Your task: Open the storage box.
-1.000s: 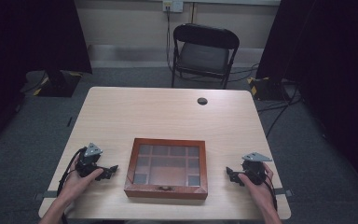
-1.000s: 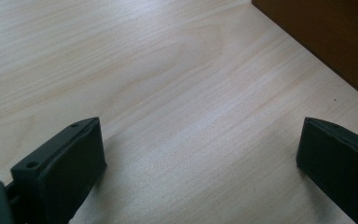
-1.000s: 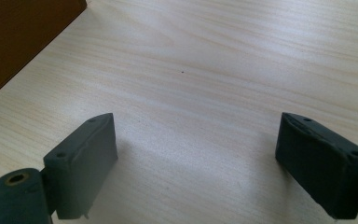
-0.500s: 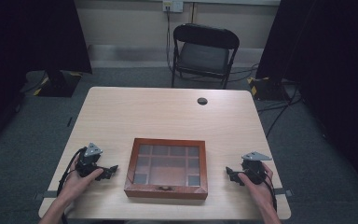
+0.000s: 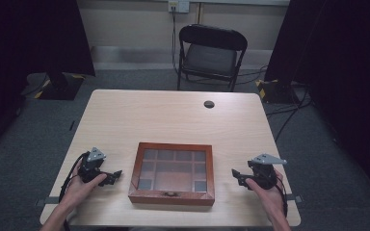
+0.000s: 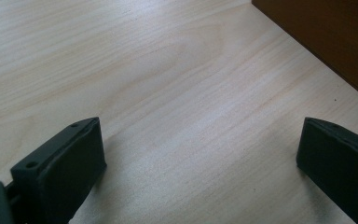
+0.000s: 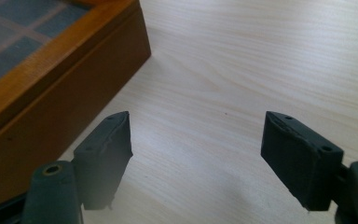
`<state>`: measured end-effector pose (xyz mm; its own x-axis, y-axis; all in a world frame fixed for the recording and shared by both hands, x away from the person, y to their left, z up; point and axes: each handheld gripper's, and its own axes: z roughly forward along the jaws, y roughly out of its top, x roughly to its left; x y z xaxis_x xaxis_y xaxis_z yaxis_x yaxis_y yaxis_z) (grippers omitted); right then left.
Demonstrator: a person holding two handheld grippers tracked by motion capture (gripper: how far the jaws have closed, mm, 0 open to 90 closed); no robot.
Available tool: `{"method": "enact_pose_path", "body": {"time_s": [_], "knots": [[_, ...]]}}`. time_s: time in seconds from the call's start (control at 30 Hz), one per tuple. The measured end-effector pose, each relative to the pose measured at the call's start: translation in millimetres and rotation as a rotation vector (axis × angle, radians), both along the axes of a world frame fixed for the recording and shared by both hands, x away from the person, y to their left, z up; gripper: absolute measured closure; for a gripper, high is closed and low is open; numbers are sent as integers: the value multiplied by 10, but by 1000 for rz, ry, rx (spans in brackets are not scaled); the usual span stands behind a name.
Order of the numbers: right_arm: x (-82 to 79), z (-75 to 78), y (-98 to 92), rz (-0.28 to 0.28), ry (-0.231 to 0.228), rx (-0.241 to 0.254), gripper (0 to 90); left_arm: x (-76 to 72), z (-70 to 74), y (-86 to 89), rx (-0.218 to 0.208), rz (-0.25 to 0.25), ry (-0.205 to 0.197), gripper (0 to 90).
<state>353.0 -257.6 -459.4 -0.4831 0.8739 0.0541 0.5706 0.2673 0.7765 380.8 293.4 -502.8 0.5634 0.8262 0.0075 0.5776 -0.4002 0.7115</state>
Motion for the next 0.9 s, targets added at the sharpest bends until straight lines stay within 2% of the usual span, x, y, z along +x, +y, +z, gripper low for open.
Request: {"method": "enact_pose_path", "body": {"time_s": [0.23,0.5,0.6,0.67,0.83,0.9], "knots": [[-13,120,36,38,-18,37,293,0,0,-1,-2,1,0,2],[-69,323,137,93,-46,95,360,0,0,0,0,0,0,2],[-71,396,170,118,-46,89,375,0,0,-1,-2,1,0,2],[-78,451,166,121,-54,104,394,-1,-1,-2,-3,2,0,2],[-90,472,220,140,-49,100,409,-1,0,-2,-2,1,1,2],[-107,525,287,166,-55,102,433,0,0,0,-1,0,0,2]]}}
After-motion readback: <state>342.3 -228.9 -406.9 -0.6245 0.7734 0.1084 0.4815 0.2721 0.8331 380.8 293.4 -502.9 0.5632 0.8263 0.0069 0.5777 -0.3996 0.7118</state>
